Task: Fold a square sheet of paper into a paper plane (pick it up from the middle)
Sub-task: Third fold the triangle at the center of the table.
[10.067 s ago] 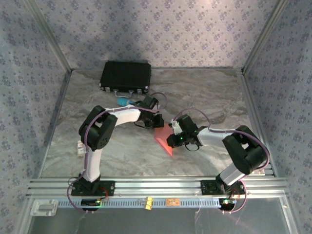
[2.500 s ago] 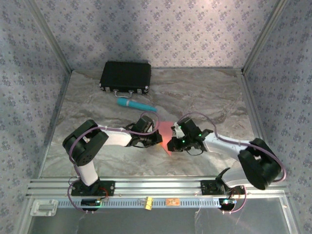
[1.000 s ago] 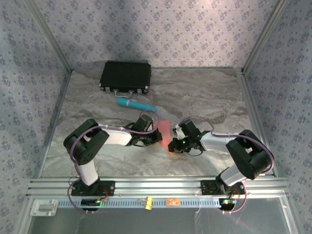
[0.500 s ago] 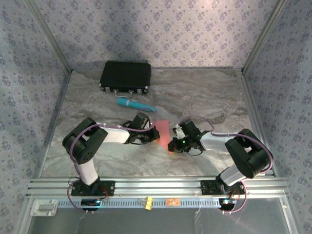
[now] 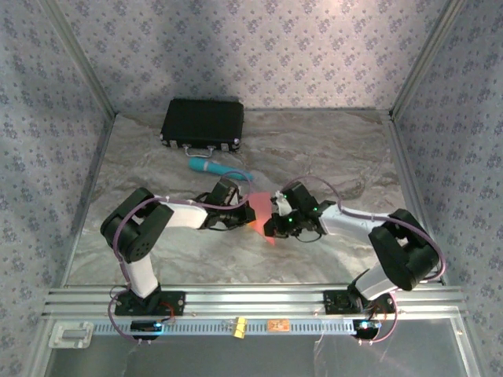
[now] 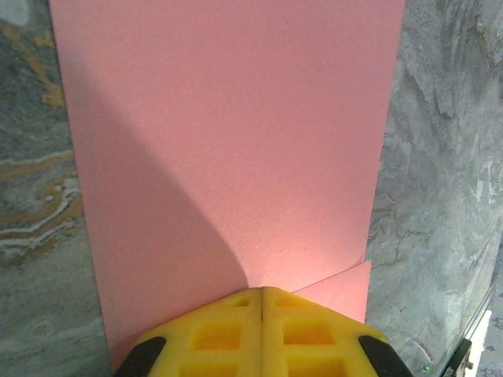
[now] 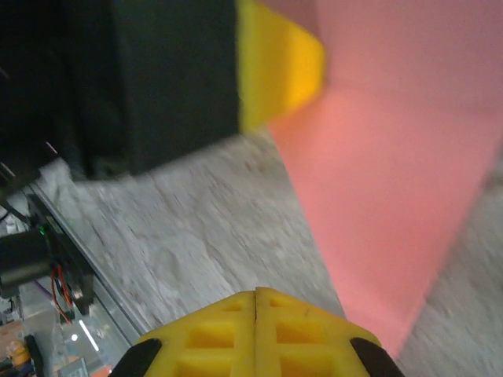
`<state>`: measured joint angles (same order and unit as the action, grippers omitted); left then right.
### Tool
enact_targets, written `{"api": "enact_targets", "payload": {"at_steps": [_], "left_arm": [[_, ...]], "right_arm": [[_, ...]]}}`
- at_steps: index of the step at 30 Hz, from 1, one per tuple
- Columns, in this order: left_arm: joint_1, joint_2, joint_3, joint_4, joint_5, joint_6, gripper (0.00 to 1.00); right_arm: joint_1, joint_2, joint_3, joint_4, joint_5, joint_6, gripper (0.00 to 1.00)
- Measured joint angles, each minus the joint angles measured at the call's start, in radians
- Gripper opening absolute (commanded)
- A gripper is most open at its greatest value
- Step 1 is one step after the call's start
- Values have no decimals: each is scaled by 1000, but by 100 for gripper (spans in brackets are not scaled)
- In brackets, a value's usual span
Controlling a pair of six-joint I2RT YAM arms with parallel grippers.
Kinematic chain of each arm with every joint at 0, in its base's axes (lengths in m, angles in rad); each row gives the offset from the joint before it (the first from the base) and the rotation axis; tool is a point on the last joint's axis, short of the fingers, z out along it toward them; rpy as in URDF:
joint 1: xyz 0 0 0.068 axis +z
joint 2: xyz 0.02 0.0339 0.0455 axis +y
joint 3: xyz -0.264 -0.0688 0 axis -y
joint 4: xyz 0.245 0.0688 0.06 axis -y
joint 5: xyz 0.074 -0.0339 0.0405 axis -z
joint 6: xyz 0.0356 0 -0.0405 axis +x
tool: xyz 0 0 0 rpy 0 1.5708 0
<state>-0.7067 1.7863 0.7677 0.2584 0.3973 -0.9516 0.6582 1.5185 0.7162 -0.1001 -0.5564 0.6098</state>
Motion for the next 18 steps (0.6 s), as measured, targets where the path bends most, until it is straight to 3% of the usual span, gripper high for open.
{"api": "enact_targets", "payload": {"at_steps": [9,18], "left_arm": [[0,0,2,-3,0,13,0],[0,1,2,-3,0,17,0]], "right_arm": [[15,166,64,-5,29,-5,0],[11,44,-78,5,34,-7,0]]}}
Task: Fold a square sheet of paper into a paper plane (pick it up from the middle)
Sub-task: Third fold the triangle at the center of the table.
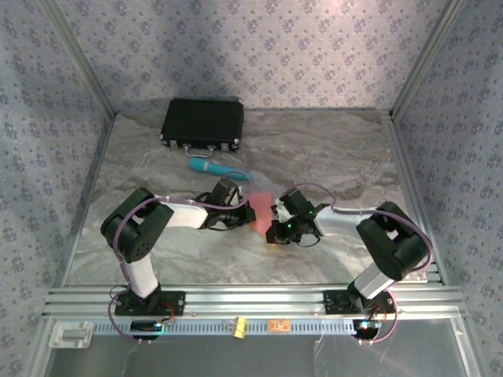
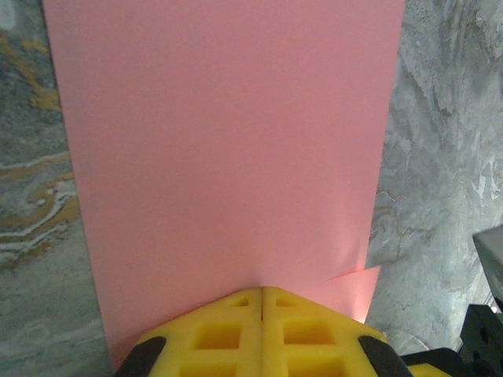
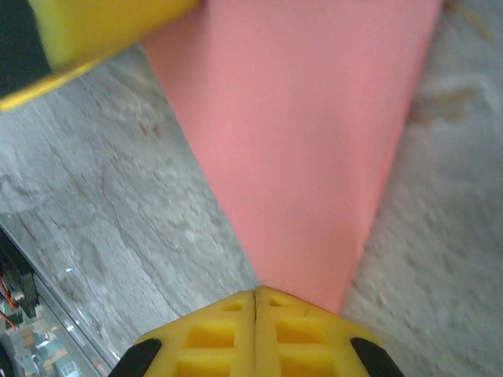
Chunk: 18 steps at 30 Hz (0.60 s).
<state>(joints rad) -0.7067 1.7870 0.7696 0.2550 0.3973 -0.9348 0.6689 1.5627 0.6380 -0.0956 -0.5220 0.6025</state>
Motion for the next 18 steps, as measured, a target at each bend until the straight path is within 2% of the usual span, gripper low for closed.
{"api": "enact_targets", "payload": {"at_steps": [10,18], "left_arm": [[0,1,0,3,0,-1,0],[-5,1,0,5,-1,-1,0]], "right_arm": [[-17,-81,-79,3,-11,10,0],[-17,-136,-34,-34,-10,11,0]]}}
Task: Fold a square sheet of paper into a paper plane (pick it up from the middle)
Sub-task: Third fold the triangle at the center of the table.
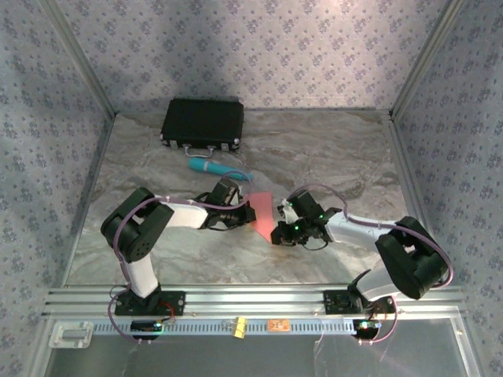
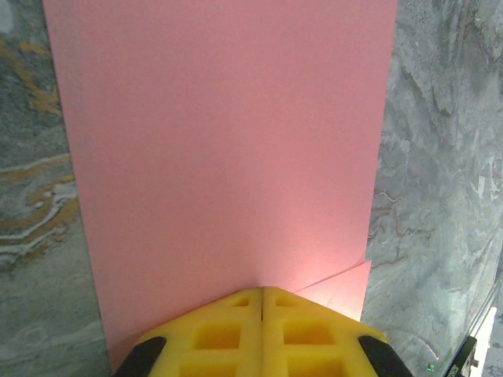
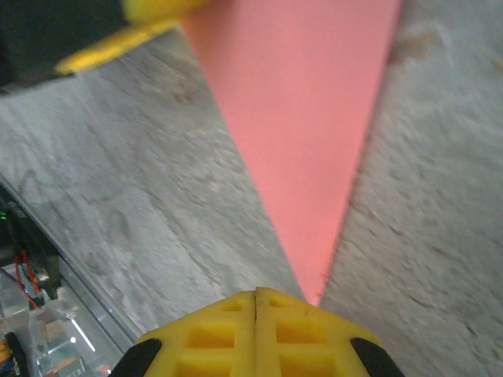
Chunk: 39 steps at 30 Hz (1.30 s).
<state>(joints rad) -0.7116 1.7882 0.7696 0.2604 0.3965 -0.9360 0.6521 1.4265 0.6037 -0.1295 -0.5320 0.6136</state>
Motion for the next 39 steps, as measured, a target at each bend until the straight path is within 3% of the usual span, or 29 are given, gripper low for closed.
{"api": "enact_targets", "payload": {"at_steps": [7,13,24,39], "left_arm": [[-3,2,0,5,-3,0,0],[-5,-1,4,-3,-7,1,2],[-124,-124,39,-137,-201,-16,5],[-111,-8,-45,111,-113,-131,4]], "right_arm": [[-11,125,89,36,-6,0,0],[-16,184,65,60,-2,2,0],[-22,180,55,77,-4,30,0],[-27,177,47,84,-4,46,0]]}}
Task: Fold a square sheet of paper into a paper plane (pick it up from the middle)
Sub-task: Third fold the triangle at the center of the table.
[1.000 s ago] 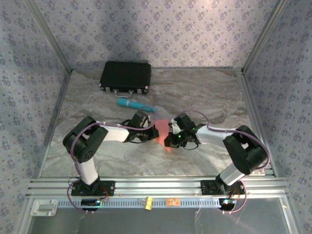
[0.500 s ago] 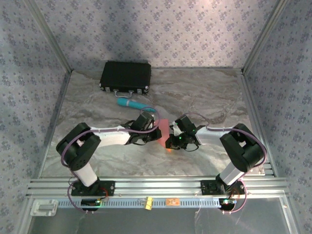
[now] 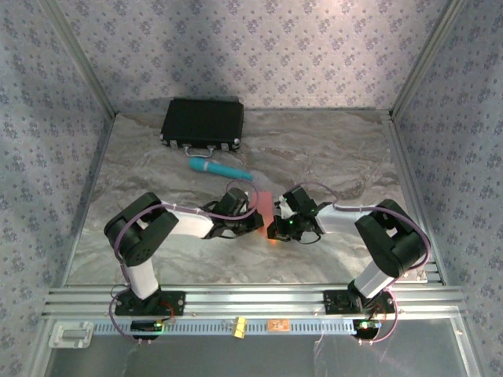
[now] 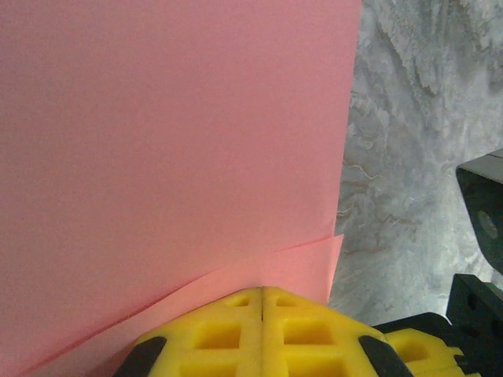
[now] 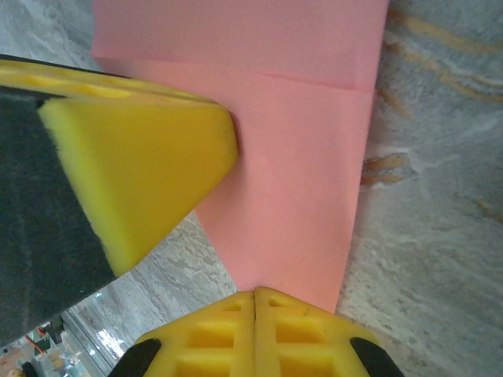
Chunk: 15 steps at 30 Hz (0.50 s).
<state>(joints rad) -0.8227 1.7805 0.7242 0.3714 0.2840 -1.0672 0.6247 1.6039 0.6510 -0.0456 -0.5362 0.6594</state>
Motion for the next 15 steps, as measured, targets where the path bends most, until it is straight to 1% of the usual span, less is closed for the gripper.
{"api": "enact_targets", "payload": {"at_steps": [4,15], "left_arm": [[16,-2,-7,7,23,5,5],[104,-30,-13,-55,43,50,5]], "right_arm": [[-1,0,0,1,0,0,0],[-1,5,0,2,-3,0,0]]}}
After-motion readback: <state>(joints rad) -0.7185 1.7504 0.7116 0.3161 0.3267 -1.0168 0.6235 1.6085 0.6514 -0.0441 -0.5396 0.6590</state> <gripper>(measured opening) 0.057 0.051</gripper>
